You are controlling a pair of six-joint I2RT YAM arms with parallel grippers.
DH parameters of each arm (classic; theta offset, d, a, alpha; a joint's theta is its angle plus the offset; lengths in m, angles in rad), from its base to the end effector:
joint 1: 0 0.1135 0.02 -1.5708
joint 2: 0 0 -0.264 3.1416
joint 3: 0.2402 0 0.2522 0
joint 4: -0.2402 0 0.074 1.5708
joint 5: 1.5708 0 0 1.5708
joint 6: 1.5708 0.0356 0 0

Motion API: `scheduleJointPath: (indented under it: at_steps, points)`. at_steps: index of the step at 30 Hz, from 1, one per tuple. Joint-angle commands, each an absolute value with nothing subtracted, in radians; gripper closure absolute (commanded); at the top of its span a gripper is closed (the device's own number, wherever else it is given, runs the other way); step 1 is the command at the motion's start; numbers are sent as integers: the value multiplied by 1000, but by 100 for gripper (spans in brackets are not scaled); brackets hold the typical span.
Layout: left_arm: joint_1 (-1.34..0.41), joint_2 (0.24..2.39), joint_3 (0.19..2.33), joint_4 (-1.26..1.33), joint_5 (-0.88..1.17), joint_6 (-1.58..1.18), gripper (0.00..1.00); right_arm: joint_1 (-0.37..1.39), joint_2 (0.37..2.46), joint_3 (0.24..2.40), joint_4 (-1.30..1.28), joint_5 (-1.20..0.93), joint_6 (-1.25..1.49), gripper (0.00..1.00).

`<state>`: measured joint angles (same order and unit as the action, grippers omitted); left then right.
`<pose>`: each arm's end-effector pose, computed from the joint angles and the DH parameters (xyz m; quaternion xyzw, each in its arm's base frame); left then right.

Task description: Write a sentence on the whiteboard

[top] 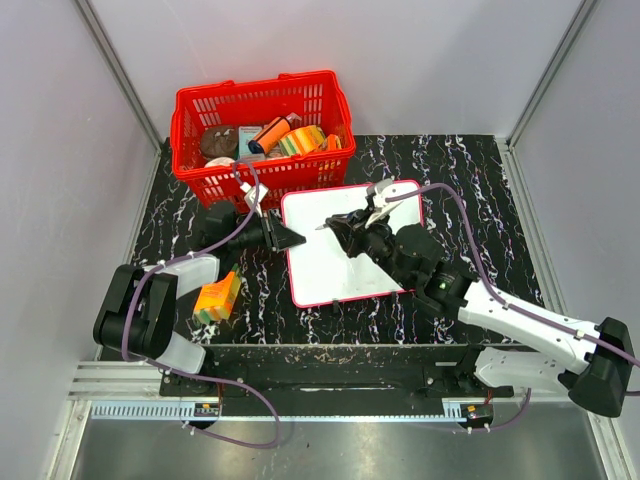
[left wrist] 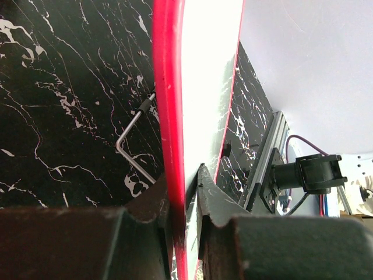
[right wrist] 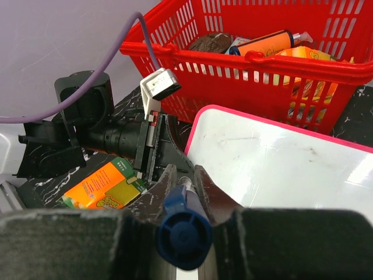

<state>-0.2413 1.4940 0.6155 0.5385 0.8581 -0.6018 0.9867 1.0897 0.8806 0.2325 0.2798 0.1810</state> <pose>0.2790 -0.0964 0.1940 0.1032 0.7736 -0.5248 0.3400 0.1505 0.2099 0.3579 -0.1795 0.6757 0.3092 0.6447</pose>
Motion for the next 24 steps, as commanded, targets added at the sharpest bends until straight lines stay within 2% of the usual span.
scheduleJointPath:
  at_steps: [1, 18, 21, 24]
  points:
    - [-256, 1529, 595, 417, 693, -408, 100, 997, 1048, 864, 313, 299, 120, 100]
    - [-255, 1526, 595, 408, 683, -407, 100, 993, 1052, 851, 272, 293, 127, 100]
    - [-256, 1528, 598, 402, 681, -407, 100, 945, 1055, 873, 218, 275, 115, 100]
    - [-256, 1526, 600, 400, 680, -405, 100, 812, 1031, 868, 181, 143, 167, 100]
